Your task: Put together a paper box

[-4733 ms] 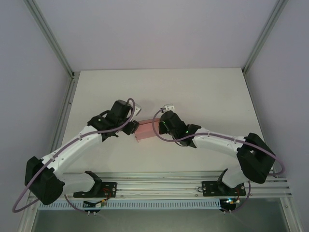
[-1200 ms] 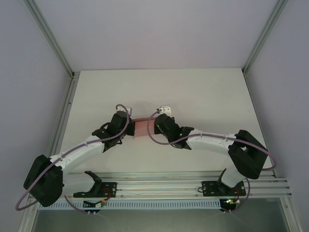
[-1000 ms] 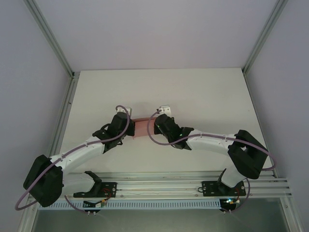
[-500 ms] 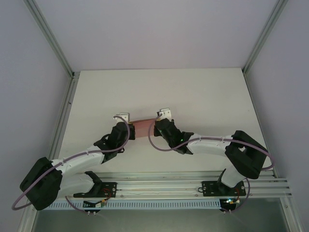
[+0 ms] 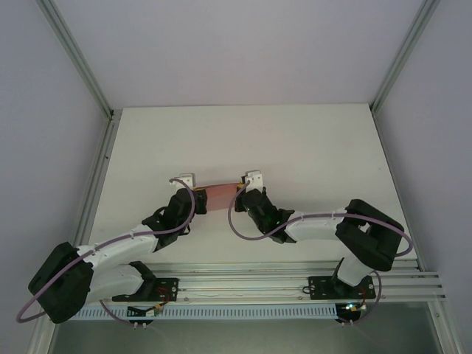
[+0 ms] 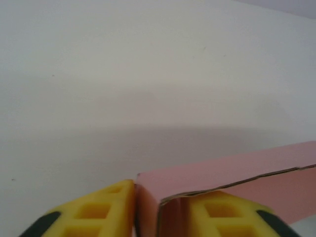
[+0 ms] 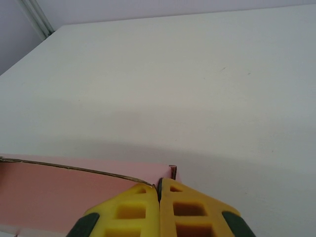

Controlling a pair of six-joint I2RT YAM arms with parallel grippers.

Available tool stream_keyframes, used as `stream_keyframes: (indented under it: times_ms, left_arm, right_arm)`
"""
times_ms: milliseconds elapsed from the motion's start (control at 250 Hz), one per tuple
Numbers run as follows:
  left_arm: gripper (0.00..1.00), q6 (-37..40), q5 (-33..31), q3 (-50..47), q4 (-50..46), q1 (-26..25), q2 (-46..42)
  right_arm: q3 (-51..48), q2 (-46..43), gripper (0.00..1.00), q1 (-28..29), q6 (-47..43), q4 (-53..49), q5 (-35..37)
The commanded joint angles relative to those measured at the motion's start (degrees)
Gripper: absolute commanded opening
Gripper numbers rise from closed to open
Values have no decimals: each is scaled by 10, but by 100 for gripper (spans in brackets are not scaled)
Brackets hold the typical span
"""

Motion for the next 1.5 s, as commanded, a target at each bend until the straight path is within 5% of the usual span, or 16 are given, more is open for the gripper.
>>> stream_keyframes:
  times_ms: [0, 136, 284, 379, 499, 950, 1146, 1493]
  left_arm:
    - [49, -44, 2, -6, -133, -8, -12]
    - [51, -64, -15, 30, -202, -8, -35]
    - [70, -92, -28, 59, -250, -8, -53]
    - [74, -104, -18, 84, -273, -7, -66]
    - [100, -126, 6, 123, -308, -6, -82]
    - [100, -289, 149, 171, -282, 89, 40]
    - [99, -313, 154, 131, -222, 91, 38]
    - [79, -333, 140, 77, -156, 94, 58]
  right_arm:
    - [-26, 36, 0, 9, -8, -135, -32]
    - [-13, 40, 0, 9, -1, -153, -15]
    - [-10, 42, 0, 9, 4, -157, -11]
    - [-7, 35, 0, 9, 6, -167, -11]
    - [-2, 32, 0, 9, 2, -172, -10]
    - [20, 23, 0, 10, 7, -204, -6]
    - [21, 25, 0, 12, 16, -204, -4]
    - [24, 31, 0, 17, 21, -214, -3]
